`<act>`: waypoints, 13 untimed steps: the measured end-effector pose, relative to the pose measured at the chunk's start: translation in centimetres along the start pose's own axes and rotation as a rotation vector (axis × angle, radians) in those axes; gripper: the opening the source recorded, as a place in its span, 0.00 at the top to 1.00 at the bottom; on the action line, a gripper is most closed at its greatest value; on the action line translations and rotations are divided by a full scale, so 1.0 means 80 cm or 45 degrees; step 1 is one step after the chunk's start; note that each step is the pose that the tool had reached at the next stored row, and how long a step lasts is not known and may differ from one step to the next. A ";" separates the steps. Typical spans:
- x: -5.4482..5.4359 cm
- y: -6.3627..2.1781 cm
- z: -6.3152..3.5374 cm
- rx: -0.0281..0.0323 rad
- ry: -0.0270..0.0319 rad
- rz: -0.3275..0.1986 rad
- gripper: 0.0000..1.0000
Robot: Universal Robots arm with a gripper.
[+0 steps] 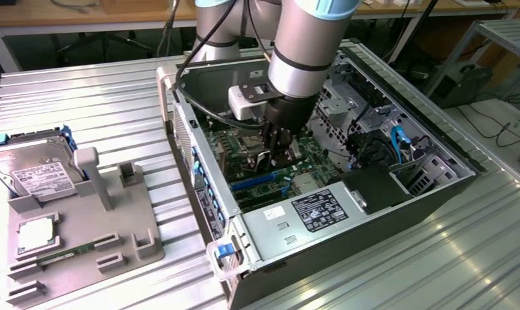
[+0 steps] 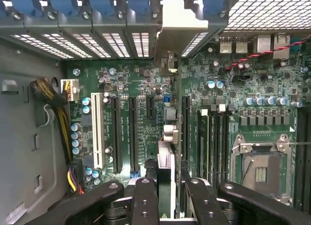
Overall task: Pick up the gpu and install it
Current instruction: 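Insert the gpu into the slot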
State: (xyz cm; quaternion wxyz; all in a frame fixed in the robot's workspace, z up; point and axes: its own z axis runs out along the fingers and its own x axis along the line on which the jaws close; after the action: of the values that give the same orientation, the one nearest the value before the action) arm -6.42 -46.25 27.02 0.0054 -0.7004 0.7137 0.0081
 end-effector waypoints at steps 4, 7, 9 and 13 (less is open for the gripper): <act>0.004 0.004 0.006 -0.0003 0.0000 0.000 0.73; 0.005 0.004 0.010 -0.0023 0.0002 0.000 0.73; 0.005 0.006 0.011 -0.0027 0.0003 0.000 0.73; 0.005 0.008 0.013 -0.0033 0.0002 0.000 0.73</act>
State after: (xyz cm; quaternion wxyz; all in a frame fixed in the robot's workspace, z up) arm -7.04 -46.59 26.01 0.0045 -0.7004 0.7137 0.0090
